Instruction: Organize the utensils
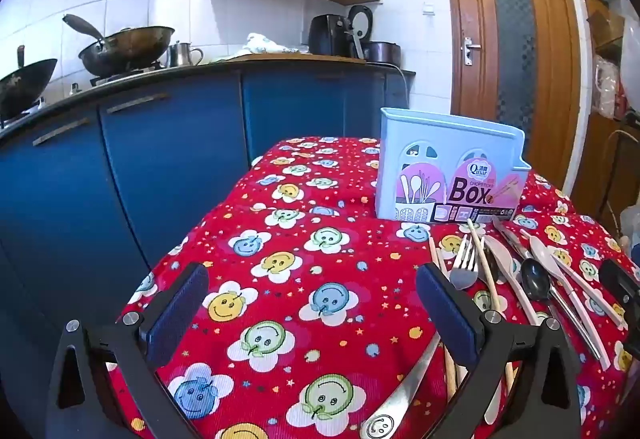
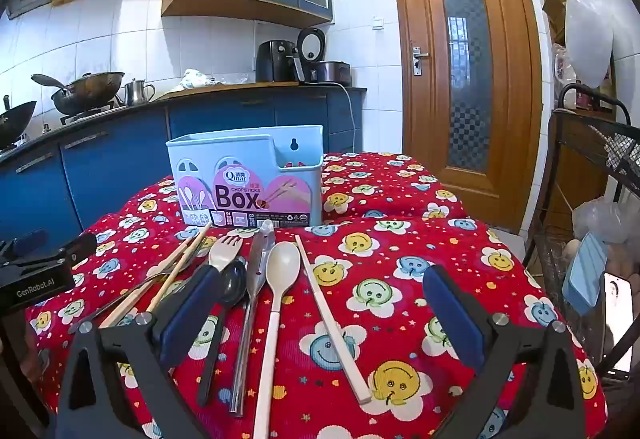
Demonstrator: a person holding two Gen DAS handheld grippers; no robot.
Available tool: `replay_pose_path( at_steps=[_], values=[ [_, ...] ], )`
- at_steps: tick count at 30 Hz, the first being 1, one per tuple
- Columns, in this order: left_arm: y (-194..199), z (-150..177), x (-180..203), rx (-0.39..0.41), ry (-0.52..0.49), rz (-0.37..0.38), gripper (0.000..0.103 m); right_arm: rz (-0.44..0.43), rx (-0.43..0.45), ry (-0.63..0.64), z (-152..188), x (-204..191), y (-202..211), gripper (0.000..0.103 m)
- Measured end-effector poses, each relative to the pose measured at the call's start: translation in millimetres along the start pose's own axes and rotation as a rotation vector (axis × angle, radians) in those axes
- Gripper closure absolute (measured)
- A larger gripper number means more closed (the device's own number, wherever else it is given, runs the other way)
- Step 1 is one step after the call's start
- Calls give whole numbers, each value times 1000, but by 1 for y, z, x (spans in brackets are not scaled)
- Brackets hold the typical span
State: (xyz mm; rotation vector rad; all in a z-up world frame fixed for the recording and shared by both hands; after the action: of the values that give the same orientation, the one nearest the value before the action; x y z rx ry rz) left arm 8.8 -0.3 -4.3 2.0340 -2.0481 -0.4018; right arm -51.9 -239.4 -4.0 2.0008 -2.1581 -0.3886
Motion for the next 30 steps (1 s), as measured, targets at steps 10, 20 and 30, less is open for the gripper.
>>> replay_pose_path(
  at_steps=[10,20,30],
  values=[
    [0,0,0,-4,9,-1,0,0,4,1,0,0,0,0],
    [-1,0,-1,-4,13,0,0,0,3,0,0,1,-1,0],
    [0,1,-1,-5,14,1,0,0,2,-1,1,0,-1,0]
  ],
)
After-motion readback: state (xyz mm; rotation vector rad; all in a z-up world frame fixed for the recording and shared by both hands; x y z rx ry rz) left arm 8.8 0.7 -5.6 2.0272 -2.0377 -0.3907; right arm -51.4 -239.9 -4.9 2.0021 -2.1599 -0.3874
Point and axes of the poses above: each gripper's, at about its wrist camera, not at the fingertips, and y roughly against the way its jaws point, x to its right, z to its underside, the point moved 1 cm from there along -y, roughly the way its jaws point, and after that the axes turned 6 degrees about x, right-handed, at the moved point
